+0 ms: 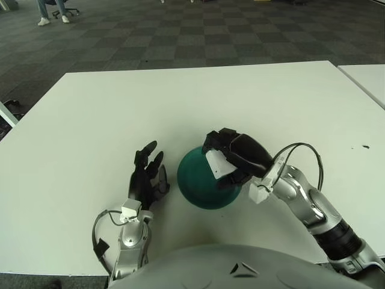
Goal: Put the charger into the plate.
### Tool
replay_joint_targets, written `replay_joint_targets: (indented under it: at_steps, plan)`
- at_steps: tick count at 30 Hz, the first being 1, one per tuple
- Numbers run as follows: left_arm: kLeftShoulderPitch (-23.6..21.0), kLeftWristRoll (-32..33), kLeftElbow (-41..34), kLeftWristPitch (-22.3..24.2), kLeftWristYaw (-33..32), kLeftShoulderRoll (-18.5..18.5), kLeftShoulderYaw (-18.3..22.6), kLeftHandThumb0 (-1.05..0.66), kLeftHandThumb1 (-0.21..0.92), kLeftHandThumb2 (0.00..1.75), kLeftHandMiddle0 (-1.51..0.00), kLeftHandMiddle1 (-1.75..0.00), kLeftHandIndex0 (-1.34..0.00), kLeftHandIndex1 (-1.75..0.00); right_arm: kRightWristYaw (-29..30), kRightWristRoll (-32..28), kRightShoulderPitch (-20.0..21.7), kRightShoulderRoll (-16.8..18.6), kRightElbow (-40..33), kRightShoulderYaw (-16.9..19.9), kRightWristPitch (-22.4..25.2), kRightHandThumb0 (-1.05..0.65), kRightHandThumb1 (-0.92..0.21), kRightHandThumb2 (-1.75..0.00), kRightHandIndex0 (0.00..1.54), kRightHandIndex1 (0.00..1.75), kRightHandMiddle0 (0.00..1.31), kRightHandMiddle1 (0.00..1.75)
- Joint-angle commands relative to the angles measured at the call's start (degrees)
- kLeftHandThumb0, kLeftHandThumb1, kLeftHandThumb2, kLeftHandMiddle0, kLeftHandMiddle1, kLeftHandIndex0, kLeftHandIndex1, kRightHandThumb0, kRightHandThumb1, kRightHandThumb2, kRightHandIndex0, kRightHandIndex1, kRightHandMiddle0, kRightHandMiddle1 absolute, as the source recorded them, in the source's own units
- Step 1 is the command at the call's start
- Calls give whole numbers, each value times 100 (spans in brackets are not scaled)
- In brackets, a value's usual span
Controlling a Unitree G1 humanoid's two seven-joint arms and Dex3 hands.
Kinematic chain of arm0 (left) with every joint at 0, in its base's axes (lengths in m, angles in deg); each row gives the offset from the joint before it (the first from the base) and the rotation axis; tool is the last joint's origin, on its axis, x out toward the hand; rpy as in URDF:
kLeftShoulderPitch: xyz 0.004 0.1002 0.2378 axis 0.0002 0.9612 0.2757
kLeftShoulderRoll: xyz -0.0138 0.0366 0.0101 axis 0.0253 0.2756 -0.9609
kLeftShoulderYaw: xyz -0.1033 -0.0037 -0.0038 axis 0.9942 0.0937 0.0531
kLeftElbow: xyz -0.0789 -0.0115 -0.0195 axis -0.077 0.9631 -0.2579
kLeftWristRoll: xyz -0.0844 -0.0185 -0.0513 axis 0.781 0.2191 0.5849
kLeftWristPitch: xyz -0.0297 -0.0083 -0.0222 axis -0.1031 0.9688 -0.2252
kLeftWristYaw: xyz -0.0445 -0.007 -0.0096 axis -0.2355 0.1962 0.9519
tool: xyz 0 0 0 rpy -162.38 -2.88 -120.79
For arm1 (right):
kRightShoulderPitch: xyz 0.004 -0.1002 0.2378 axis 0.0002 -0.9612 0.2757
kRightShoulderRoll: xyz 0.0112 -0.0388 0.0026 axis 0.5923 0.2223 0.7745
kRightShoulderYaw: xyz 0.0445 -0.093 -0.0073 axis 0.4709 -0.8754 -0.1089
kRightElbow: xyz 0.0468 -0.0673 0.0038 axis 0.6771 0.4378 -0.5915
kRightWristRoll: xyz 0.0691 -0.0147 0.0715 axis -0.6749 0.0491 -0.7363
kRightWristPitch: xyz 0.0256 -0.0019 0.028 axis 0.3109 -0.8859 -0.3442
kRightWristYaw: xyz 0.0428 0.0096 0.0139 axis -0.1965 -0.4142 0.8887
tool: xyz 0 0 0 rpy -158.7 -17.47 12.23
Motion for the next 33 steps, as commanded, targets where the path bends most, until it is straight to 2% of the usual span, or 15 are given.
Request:
replay_joint_targets:
  at_steps: [1,11,24,33]
  plan:
    - [28,-95,157,135,-40,32,-46,-87,92,94,-44,0,-4,-80,-205,34,-39,81,-165,-99,34,-41,-56,-101,93,175,43,175]
    - [-21,-238,208,201,-146,3,-72,-90,92,95,-47,-2,-6,-82,-390,21,-6,174,-67,-267,-143,-41,-55,-102,94,175,44,175]
    - [-37,-246,128,464,-225,-59,-82,-89,92,95,-49,-2,-5,-81,-403,334,208,149,0,-418,-704,-42,-53,-104,103,175,45,175]
    - [-14,-317,42,591,-305,-53,-121,-88,92,96,-50,-2,-3,-80,-602,391,324,363,62,-610,-613,-42,-54,-103,111,175,44,175]
